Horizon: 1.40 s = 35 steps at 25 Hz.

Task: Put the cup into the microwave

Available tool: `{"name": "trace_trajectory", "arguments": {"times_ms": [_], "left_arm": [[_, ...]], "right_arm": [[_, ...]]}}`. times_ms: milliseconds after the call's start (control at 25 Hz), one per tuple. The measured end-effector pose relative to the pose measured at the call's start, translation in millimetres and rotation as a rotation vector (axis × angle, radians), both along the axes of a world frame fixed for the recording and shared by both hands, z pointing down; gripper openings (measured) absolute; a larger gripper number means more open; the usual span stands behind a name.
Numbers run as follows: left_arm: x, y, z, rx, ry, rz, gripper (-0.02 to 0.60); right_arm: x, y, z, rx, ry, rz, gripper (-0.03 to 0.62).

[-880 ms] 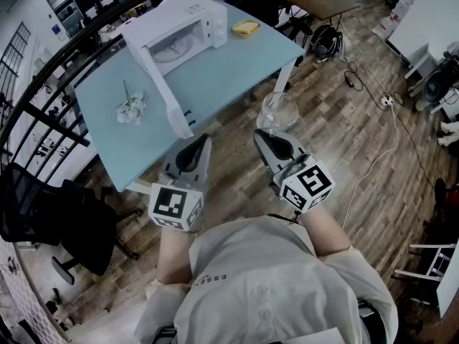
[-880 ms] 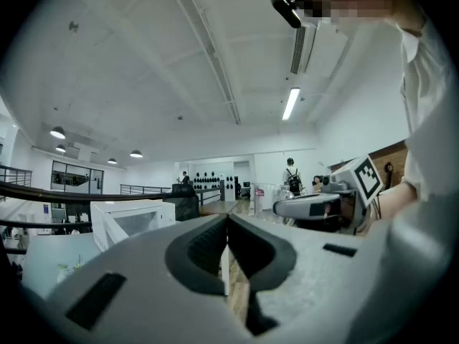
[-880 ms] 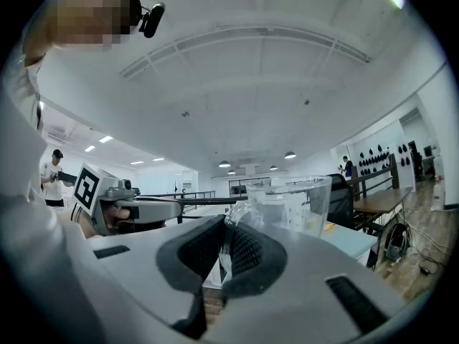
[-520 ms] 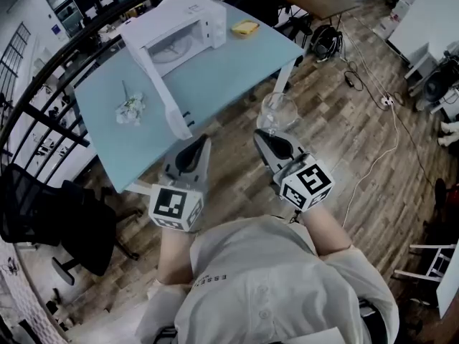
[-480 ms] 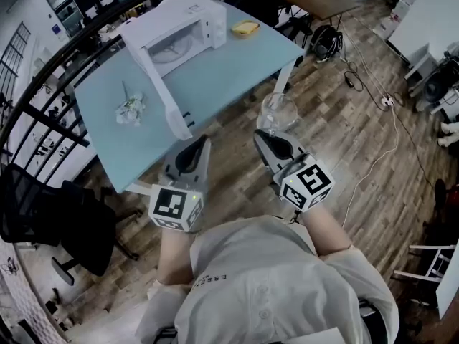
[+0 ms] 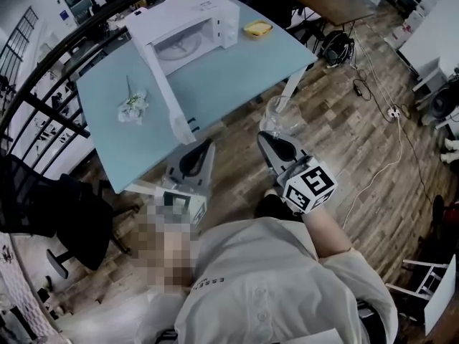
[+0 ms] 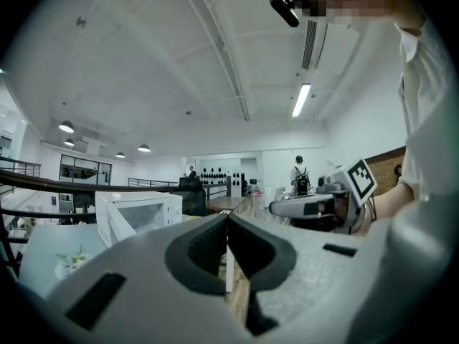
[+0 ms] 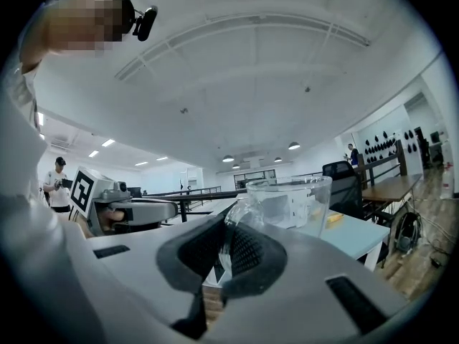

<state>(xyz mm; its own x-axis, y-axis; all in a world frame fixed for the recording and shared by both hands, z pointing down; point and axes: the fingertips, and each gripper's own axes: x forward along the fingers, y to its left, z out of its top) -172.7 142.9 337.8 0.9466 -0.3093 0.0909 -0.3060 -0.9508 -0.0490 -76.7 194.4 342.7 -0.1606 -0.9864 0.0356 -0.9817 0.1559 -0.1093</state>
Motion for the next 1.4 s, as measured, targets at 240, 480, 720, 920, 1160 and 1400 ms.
{"name": "trace_trajectory", "arguments": {"times_ms": [240,480,720,920,1160,1400], "left_arm": [[28,-35,9,-0.005,-0.023,-0.087,0.003],[68,-75,11,-0.003,-0.038,-0.211,0.003],[119,-124,4,-0.029,-0.033,-0.360,0.003],[155,-154,8,-0.052,-0.026,-0.481,0.003],[176,-177,19,-0.084,-0.021,-0.610,0.003],[184,-195,37,-0.129,-0.033,-0.658,0.003]], "right_arm": [[35,-51,9,-0.006,-0.010,-0.101,0.017],[78,-111,17,-0.020,-0.028,-0.238,0.015],[132,-170,13,-0.050,-0.020,-0.390,0.017],[177,-207,17,-0.071,-0.002,-0.492,0.016],[203,-243,27,-0.098,0.023,-0.618,0.015],[198,-274,41,-0.122,0.022,-0.717,0.017]]}}
